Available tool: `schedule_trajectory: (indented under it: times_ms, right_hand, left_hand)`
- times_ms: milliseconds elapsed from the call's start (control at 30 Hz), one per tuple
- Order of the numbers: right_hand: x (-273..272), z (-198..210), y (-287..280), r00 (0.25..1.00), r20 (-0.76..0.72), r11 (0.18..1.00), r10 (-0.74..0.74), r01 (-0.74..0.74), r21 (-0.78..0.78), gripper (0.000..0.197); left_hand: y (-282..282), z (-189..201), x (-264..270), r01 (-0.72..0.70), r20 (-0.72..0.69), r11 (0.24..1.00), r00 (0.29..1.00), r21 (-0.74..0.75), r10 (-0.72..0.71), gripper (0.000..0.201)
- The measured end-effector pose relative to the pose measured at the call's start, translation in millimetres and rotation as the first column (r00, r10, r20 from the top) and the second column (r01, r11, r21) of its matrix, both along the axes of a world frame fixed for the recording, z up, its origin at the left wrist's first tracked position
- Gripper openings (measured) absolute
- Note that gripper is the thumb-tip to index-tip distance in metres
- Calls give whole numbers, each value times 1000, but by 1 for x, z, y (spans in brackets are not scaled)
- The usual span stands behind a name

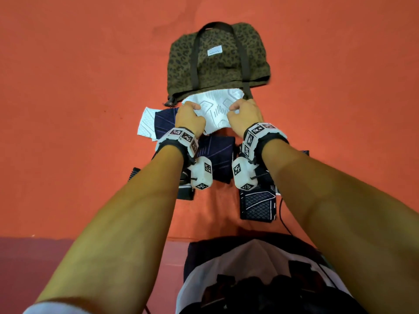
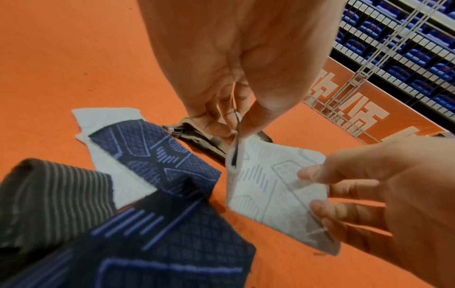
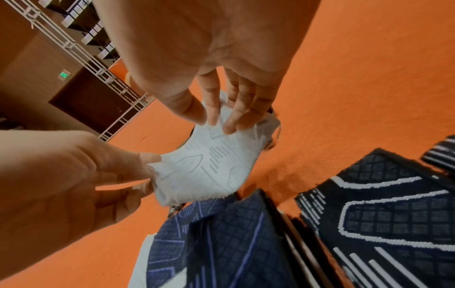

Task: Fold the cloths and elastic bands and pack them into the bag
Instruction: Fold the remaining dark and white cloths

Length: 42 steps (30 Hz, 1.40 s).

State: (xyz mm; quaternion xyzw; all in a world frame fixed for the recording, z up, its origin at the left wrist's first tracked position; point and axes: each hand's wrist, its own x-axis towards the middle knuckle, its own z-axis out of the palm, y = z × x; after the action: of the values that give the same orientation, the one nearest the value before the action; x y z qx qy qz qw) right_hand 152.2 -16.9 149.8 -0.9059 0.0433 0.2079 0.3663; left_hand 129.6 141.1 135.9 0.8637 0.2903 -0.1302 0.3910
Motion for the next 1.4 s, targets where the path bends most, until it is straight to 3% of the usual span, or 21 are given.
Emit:
schedule_trajectory:
  times_ms: [300, 400, 533, 767, 1067, 1133, 1267, 1400]
  right_hand:
    - [-11, 19, 10, 996, 85, 994, -29, 38, -101, 22]
    - [-17, 21, 7, 1000, -23, 988, 2, -5, -152, 20]
    - [-32, 7, 4, 987, -158, 974, 15, -50, -221, 35]
    - [-57, -6, 20, 945, -322, 938, 59, -163, -305, 43]
    - [-72, -14, 50, 992, -107, 926, 70, -105, -363, 48]
    - [-71, -15, 58, 989, -123, 937, 86, -122, -326, 44]
    - [-67, -21, 74, 922, -293, 944, 251, -300, -134, 38]
    - [-68, -22, 79, 892, -354, 944, 281, -324, -68, 44]
  left_hand:
    - [25, 13, -23, 9, -3, 1000, 1000, -22, -9, 28]
    - [28, 13, -29, 34, -46, 999, 998, -16, -35, 29]
    - [26, 7, -40, 70, -89, 998, 994, -5, -70, 30]
    - [38, 0, -62, 97, -119, 995, 989, 29, -93, 28]
    - [60, -10, -74, 87, -116, 996, 990, 39, -82, 37]
    - [64, -13, -78, 73, -116, 997, 991, 23, -70, 39]
    - [74, -15, -84, 82, -97, 997, 992, 5, -81, 41]
    - [83, -17, -85, 64, -101, 997, 993, -31, -67, 41]
